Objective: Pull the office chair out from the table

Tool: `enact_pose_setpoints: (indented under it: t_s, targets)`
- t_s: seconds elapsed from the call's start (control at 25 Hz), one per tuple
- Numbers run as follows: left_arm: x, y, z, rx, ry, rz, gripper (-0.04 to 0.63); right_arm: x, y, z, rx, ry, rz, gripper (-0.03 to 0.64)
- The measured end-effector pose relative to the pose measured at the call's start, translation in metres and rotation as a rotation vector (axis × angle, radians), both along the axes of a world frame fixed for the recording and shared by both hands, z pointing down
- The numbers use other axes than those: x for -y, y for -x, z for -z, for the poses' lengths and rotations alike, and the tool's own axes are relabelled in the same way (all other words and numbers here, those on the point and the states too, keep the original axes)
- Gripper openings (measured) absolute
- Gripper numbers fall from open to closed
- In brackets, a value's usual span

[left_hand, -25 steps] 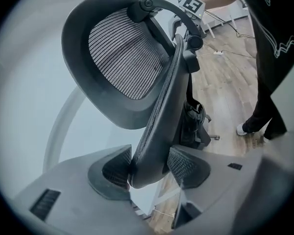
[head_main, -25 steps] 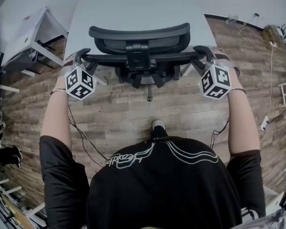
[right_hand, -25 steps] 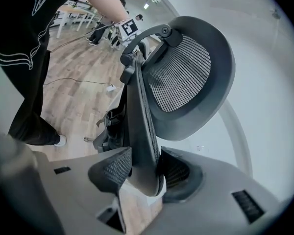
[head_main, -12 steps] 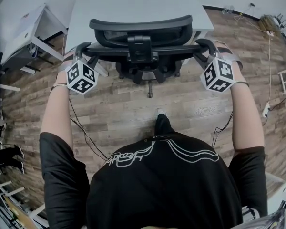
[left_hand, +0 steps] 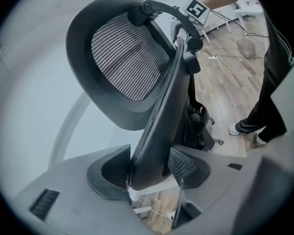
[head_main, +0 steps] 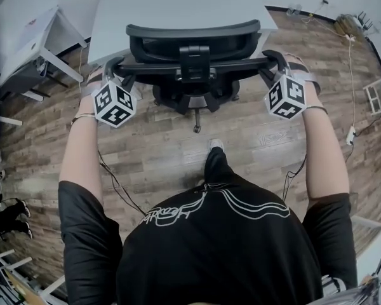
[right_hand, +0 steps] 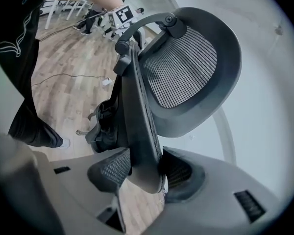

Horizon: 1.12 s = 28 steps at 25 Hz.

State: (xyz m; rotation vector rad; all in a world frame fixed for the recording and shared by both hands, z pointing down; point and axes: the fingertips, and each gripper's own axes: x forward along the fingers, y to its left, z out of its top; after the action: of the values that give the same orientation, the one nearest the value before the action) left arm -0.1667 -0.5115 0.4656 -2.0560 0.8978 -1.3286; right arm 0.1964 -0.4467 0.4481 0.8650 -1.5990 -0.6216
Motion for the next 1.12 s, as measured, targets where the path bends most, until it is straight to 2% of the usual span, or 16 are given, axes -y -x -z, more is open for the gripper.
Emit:
enact_pose_setpoints:
  t_s: [0.16, 0.36, 0.76, 0.96, 1.12]
  targets:
    - [-0.016, 0.001, 0.003, -0.029, -0.040, -0.008, 0.218, -0.009, 0.000, 0.000, -0.019, 0.018, -0.038, 0.210]
    - [-0.032, 0.004, 0.004, -0.043, -0.052, -0.018, 0.218, -0.021, 0.003, -0.001, -0.033, 0.042, -0.069, 0.210]
    - [-0.081, 0.012, -0.002, -0.061, -0.073, 0.026, 0.219, -0.058, 0.010, -0.009, -0.039, 0.047, -0.062, 0.210]
    - [-0.095, 0.016, -0.001, -0.054, -0.058, 0.057, 0.219, -0.064, 0.012, -0.007, -0.041, 0.058, -0.049, 0.212]
    - [-0.139, 0.022, -0.016, -0.044, -0.058, 0.082, 0.222, -0.105, 0.017, -0.022, -0.035, 0.050, -0.040, 0.212]
